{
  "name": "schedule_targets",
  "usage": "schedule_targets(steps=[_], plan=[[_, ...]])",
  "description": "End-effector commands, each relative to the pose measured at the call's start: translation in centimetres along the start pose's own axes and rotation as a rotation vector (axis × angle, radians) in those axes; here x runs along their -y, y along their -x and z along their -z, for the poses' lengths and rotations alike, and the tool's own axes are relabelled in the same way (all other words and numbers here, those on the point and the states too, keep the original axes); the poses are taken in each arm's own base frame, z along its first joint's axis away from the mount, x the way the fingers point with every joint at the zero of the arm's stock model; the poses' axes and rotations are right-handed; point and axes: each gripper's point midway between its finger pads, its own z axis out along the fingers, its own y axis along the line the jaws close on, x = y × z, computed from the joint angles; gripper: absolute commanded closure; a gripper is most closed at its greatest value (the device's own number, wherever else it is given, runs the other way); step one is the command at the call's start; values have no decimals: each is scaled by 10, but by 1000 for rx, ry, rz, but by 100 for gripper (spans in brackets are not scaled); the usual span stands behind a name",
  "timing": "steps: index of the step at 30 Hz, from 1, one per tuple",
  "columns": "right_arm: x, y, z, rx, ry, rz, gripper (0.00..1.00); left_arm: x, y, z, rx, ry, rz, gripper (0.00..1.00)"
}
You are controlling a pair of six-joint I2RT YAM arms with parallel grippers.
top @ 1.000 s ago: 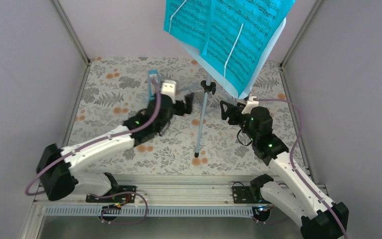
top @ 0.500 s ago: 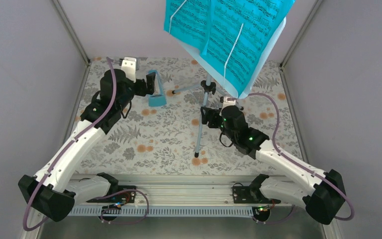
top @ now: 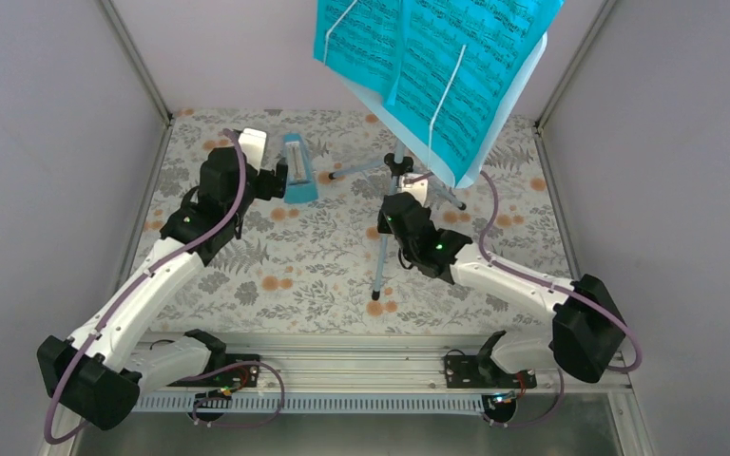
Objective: Pack up the instrument practice props
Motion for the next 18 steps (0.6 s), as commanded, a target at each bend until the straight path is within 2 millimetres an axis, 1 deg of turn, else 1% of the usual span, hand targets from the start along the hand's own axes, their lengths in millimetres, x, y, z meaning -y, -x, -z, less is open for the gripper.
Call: schedule_targets(steps=[1,3,4,5,6,8,11,12,14,16,18], plan=[[-3,22,0,91,-37,-4,73,-7,-2,-3,22,43,-21,0],[-1,22,0,93,-44,13,89,-2,-6,-4,20,12,-22,0],[0,22,0,90,-36,24,94,2,-7,-5,27,-10,-23,0],[1,22,-1,88,-23,34,96,7,-7,-4,32,-34,-26,0],[-2,22,0,82,26,59,96,12,-7,-4,37,-66,-30,0],[-3,25,2,94,106,88,96,21,-9,-5,40,-114,-41,0],[-5,28,10,101,241,170,96,37,-8,-2,60,-212,-64,0],[-8,31,15,109,289,208,96,47,-8,-1,67,-264,-76,0],[-16,33,26,121,376,278,96,71,-11,5,73,-409,-103,0],[-26,31,39,130,477,351,96,104,-15,14,45,-604,-101,0],[-30,30,48,144,534,387,96,131,-18,25,18,-740,-82,1]])
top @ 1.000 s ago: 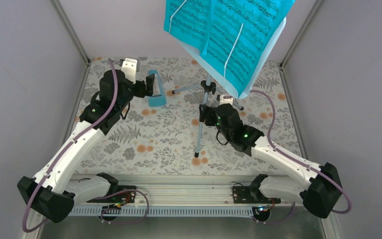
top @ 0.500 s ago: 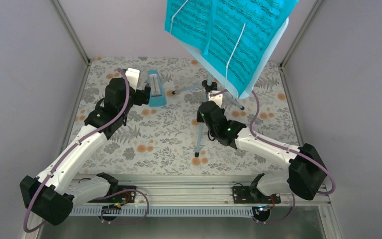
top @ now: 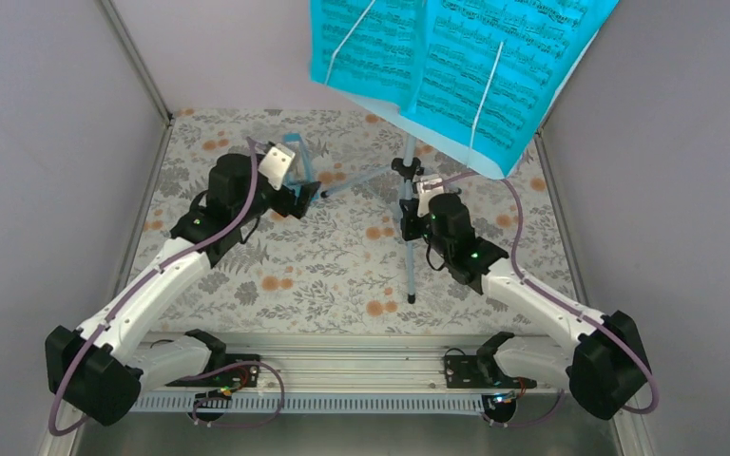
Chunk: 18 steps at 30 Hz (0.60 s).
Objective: Pack up the instrument practice props
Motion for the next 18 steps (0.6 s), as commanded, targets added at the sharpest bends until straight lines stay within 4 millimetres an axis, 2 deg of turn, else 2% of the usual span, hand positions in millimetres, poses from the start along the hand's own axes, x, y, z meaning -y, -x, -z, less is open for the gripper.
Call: schedule_targets(steps=[1,4,7,14,18], plan=[[-53,33,30,152,313,246,96,77,8,3,18,-389,8,1],[-61,35,40,181,421,256,96,94,13,10,65,-452,66,1],[-67,31,45,166,506,248,96,99,14,12,100,-491,123,0],[-73,22,50,144,615,230,96,113,-3,-13,47,-578,105,0],[-71,25,50,155,616,219,96,110,-17,-29,39,-574,78,2]])
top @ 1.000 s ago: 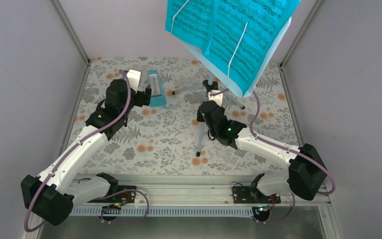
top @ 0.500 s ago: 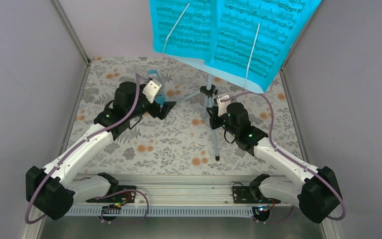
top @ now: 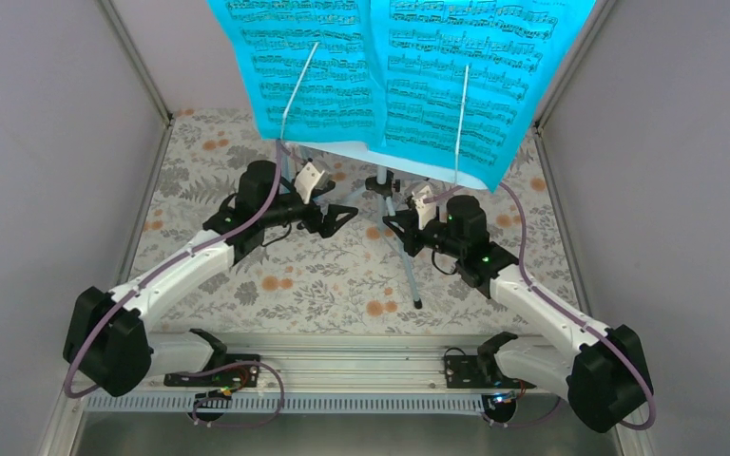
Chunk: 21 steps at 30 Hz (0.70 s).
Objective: Pack up the instrument practice props
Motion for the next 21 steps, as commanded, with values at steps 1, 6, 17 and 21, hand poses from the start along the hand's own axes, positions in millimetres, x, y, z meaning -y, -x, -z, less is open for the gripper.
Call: schedule_targets(steps=[1,6,17,21], plan=[[-18,43,11,161,95,94,96,-4,-3,-10,28,-46,-50,4],[-9,39,10,157,71,77,96,-17,-16,-23,28,-24,-87,20],[2,32,7,148,75,48,96,-39,-41,-35,-5,23,-147,41],[3,30,5,145,85,36,96,-49,-40,-48,-35,24,-157,45]])
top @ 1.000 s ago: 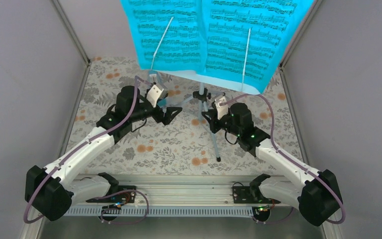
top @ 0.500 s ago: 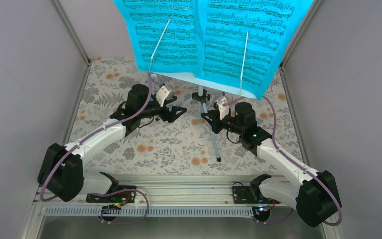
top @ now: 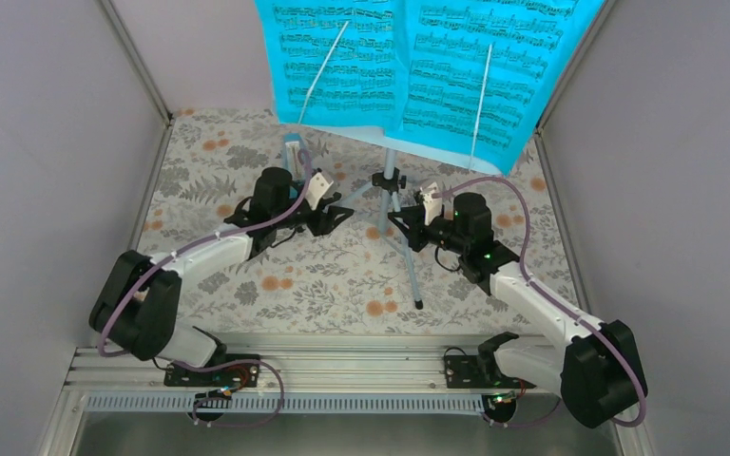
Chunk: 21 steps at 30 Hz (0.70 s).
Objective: Pack up the instrument practice props
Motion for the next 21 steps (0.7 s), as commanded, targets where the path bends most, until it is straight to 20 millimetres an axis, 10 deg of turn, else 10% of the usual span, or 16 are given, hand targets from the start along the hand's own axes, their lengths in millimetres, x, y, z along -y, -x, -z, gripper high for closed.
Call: schedule_targets(steps=[1,9,15,21], plan=[[-13,30,3,118,75,95,96,-11,22,-11,26,9,-80,45],[-10,30,2,120,74,95,96,-12,33,-27,15,-41,-97,51],[-4,32,3,128,44,95,96,2,29,-39,-33,-82,-113,88],[8,39,9,154,-43,98,95,4,24,-41,-50,-33,-126,97]])
